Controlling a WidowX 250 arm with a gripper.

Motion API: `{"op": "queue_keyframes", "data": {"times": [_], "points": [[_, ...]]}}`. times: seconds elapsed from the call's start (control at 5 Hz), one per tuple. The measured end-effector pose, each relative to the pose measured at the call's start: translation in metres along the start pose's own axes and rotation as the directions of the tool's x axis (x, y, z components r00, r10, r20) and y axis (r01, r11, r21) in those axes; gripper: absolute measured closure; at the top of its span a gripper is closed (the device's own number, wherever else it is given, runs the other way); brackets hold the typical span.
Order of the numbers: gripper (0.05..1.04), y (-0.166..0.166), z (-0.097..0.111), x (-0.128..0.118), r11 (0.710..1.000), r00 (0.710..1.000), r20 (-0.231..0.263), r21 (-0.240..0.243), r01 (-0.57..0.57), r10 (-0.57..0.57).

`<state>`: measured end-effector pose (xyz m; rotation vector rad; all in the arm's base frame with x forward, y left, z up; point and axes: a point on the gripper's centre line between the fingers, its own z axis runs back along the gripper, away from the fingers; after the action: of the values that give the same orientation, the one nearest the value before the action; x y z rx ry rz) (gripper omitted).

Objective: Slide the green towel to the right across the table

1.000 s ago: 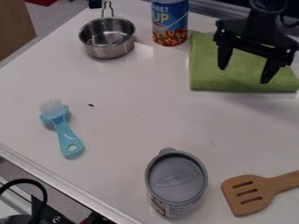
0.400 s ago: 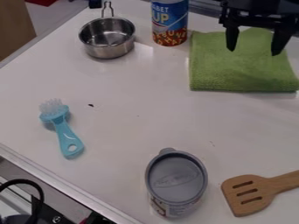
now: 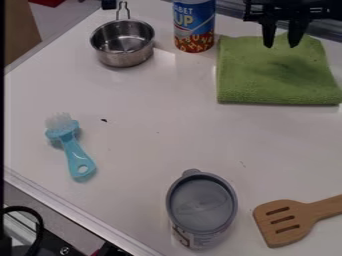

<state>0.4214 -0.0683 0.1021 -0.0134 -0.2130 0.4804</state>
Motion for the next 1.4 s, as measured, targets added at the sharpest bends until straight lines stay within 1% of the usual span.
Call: {"op": "queue_keyframes", "data": {"times": [0.2,0.4,0.6,0.8,1.0,1.4], "points": [[0.915,0.002,-0.014,0.005,1.000,0.999,-0.038,0.007,-0.021,0.021],[1.024,0.005,-0.023,0.005,1.000,0.999,-0.047,0.021,-0.020,0.021],[1.031,0.006,-0.029,0.005,0.997,0.996,-0.058,0.024,-0.071,0.072],[1.031,0.005,-0.032,0.003,0.999,0.996,-0.071,0.023,-0.049,0.050],[1.031,0.007,-0.041,-0.011,1.000,0.993,-0.122,0.020,0.010,-0.008],[1.031,0.006,-0.045,-0.035,0.995,0.981,-0.170,-0.006,0.097,-0.097]]}}
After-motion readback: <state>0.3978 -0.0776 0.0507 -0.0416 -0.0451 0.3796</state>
